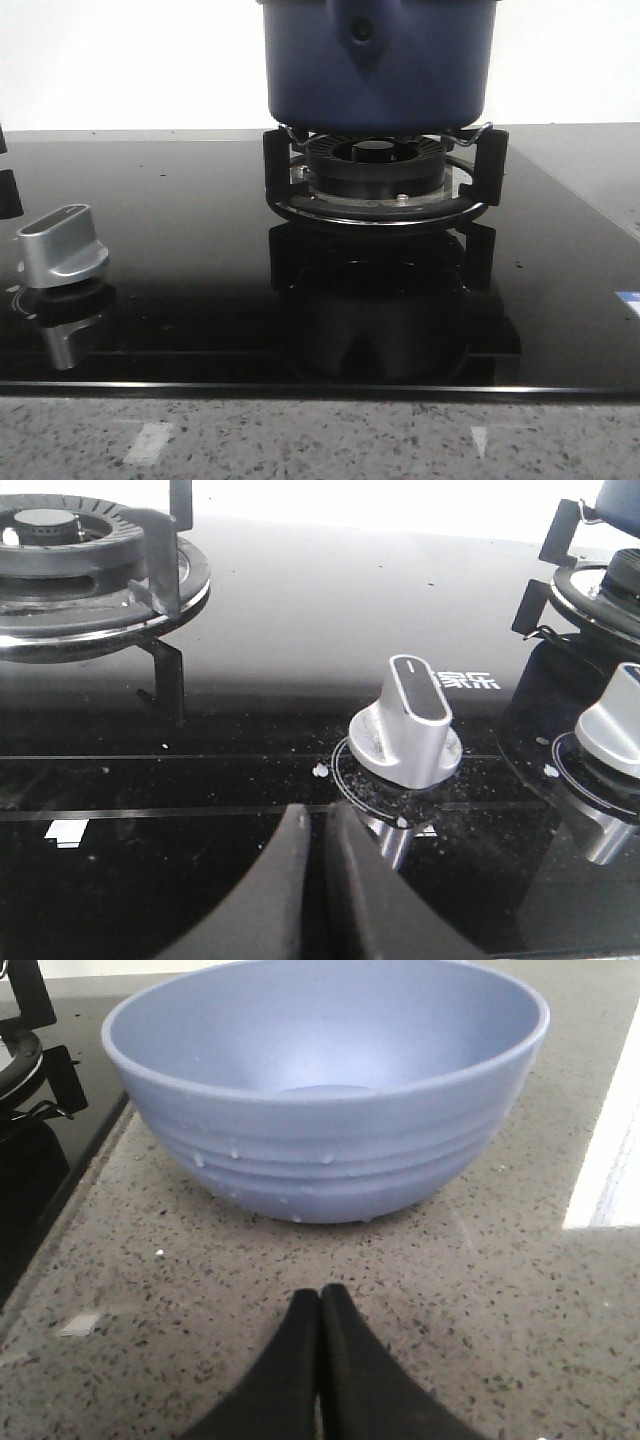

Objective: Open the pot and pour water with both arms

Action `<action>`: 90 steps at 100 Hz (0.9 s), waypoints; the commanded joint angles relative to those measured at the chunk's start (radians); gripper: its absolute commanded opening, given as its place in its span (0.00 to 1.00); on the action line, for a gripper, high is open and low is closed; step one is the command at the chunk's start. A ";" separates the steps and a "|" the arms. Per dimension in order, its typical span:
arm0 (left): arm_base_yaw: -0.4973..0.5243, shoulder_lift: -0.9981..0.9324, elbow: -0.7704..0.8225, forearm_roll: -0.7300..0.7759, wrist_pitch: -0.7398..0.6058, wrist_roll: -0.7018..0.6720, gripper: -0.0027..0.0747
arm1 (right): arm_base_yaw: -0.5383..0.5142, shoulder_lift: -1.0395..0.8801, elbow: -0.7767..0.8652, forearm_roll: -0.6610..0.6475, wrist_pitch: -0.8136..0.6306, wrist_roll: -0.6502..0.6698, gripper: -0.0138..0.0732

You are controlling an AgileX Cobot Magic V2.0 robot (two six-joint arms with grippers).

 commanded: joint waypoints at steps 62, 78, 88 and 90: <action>0.003 -0.025 0.032 -0.014 -0.054 -0.009 0.01 | -0.006 -0.022 0.027 -0.007 -0.023 0.000 0.08; 0.003 -0.025 0.032 -0.014 -0.054 -0.009 0.01 | -0.006 -0.022 0.027 -0.007 -0.025 0.000 0.08; 0.003 -0.025 0.032 -0.014 -0.054 -0.009 0.01 | -0.006 -0.022 0.027 -0.059 -0.072 0.000 0.08; 0.003 -0.025 0.032 -0.014 -0.054 -0.009 0.01 | -0.006 -0.022 0.027 -0.062 -0.094 0.000 0.08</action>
